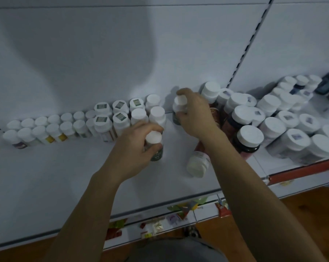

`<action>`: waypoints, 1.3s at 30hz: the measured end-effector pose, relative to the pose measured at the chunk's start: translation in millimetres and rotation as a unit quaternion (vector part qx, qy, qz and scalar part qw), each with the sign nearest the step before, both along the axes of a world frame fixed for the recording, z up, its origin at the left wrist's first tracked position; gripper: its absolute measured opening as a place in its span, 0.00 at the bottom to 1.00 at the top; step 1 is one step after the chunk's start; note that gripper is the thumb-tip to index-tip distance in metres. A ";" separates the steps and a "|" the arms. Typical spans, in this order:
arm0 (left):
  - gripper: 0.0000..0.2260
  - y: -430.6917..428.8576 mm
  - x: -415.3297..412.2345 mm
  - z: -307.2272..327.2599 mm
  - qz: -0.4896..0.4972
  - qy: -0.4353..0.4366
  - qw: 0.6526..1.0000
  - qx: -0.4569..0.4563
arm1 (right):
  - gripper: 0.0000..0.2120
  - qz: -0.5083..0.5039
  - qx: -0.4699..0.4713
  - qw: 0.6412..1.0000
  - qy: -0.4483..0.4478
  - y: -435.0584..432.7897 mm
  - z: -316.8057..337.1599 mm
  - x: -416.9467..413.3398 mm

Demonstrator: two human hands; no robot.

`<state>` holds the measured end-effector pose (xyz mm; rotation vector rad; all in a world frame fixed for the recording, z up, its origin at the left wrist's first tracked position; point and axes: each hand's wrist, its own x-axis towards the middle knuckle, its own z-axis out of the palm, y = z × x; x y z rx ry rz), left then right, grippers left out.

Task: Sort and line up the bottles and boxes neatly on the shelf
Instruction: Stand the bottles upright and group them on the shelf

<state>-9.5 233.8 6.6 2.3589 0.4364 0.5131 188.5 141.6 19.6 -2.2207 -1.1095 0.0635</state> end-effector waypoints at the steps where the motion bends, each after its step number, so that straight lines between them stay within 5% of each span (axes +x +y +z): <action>1: 0.14 -1.6 1.2 -0.2 0.005 -0.003 1.000 -0.002 | 0.24 -0.003 0.004 1.000 0.019 12.2 -3.0 4.6; 8: 0.16 -11.2 1.7 -4.7 0.050 -0.017 0.998 0.013 | 0.23 -0.045 0.147 0.970 0.189 26.6 -22.9 2.5; 24: 0.17 -16.5 80.8 28.5 -0.058 0.043 0.989 0.130 | 0.17 -0.051 0.221 0.972 0.057 -83.5 43.0 -33.2; 31: 0.17 1.7 70.6 47.6 -0.036 0.062 0.981 0.179 | 0.22 -0.051 0.112 0.992 -0.001 -51.5 31.3 -3.4; 36: 0.17 11.9 29.7 43.4 -0.022 0.064 0.991 0.119 | 0.29 0.090 -0.050 0.987 0.122 13.9 1.8 13.3; 39: 0.17 12.4 11.9 37.0 -0.004 0.075 0.991 0.112 | 0.22 0.037 -0.012 0.997 0.072 32.6 -22.4 7.4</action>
